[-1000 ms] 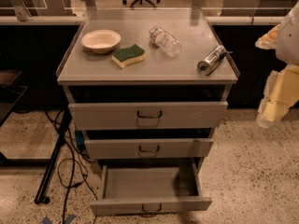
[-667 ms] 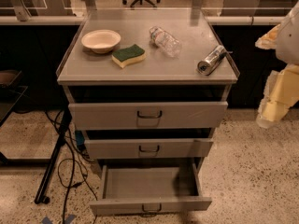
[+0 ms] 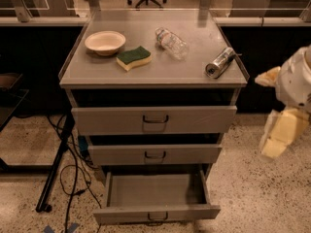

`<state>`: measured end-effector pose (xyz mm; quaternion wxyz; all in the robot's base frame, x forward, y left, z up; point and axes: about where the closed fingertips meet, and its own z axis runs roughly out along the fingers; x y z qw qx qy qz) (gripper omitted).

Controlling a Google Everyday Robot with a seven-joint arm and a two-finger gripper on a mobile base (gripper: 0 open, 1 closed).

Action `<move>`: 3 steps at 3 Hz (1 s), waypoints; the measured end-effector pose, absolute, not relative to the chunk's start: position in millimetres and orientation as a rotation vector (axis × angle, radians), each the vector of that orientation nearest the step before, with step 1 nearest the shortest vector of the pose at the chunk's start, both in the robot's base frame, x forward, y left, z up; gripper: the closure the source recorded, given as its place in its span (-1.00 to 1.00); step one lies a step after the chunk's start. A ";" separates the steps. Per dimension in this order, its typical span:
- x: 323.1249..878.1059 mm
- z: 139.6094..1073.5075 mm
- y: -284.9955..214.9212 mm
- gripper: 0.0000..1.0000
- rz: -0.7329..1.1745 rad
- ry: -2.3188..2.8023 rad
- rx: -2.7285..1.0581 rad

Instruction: Close bottom drawer

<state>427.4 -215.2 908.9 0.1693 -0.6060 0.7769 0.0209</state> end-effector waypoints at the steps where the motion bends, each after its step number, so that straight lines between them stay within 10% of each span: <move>1: 412.5 860.8 -220.6 -0.62 0.126 2.180 -1.687; 3: 405.4 793.1 -240.5 0.31 0.166 2.143 -1.600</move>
Offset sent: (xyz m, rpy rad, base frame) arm -0.0307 -0.0446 -0.1807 0.2277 -0.0542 -0.0615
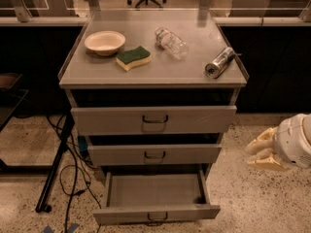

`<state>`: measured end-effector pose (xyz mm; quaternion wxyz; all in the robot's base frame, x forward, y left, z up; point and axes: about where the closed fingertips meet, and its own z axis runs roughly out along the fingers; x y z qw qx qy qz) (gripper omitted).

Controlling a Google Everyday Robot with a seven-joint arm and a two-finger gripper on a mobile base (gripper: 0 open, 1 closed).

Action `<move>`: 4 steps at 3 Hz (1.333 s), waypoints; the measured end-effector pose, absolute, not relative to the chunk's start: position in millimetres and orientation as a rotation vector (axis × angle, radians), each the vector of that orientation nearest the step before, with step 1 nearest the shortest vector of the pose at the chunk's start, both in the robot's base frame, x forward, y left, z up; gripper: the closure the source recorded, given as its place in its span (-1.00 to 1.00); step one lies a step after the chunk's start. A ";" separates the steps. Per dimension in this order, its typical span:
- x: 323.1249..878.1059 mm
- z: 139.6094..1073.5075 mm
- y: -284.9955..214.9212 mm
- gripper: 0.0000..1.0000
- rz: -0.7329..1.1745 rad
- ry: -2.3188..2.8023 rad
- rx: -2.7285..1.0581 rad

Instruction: Close bottom drawer

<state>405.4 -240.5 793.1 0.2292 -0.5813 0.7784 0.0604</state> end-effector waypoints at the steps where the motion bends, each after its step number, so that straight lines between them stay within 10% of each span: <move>1: 405.1 793.1 -240.4 0.77 0.167 2.143 -1.600; 4: 441.5 746.9 -253.5 1.00 0.215 2.136 -1.518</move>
Offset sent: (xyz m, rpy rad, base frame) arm -0.0003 0.0001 0.0000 0.0001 0.0009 0.0003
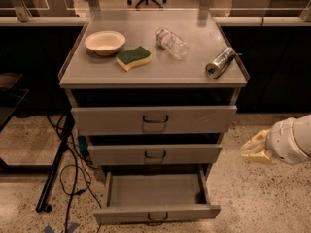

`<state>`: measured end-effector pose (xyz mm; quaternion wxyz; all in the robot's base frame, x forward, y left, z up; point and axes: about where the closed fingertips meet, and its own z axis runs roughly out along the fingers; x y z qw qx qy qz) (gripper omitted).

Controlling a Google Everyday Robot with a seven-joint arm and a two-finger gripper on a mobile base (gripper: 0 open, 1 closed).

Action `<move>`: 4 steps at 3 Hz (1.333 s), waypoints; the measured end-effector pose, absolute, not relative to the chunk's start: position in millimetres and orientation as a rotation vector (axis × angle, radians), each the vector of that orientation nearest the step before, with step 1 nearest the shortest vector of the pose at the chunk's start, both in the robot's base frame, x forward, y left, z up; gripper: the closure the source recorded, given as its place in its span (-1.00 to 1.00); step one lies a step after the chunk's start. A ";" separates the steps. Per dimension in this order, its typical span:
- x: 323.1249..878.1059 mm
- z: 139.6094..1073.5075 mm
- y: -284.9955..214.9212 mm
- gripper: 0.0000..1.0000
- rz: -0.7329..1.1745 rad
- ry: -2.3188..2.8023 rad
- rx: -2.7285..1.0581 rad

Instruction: Close bottom drawer

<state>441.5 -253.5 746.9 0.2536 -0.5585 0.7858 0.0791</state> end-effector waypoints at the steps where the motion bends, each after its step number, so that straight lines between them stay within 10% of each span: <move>1: 462.5 723.3 -264.3 1.00 0.228 2.078 -1.501; 4: 446.4 642.8 -245.1 1.00 0.357 2.101 -1.476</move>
Offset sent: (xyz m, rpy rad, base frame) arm 0.0201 -0.0095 -0.1219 0.1489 -0.0178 -0.0011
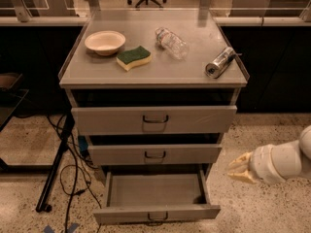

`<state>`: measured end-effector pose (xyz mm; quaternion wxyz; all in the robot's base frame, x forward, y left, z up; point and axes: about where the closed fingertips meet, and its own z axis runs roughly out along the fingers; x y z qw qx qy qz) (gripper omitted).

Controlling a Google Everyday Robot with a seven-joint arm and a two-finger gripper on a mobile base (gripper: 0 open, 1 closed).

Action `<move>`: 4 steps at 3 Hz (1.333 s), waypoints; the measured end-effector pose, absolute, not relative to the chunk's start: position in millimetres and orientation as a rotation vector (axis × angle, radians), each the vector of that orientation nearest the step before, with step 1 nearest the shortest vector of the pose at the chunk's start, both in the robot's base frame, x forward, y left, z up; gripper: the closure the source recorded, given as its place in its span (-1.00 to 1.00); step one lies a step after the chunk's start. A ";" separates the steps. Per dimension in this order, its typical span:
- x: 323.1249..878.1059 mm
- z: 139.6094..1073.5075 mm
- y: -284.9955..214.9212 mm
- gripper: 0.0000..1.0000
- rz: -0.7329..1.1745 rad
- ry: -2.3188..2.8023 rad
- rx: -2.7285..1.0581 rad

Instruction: Close bottom drawer

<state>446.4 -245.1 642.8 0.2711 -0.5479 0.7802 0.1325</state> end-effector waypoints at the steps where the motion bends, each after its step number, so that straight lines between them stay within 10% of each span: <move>1: 407.6 566.3 -211.1 1.00 0.472 2.151 -1.422; 4: 389.0 443.4 -185.0 1.00 0.550 2.225 -1.308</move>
Offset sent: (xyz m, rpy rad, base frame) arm -0.0727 0.0596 -0.1688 0.1325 0.1178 -0.1143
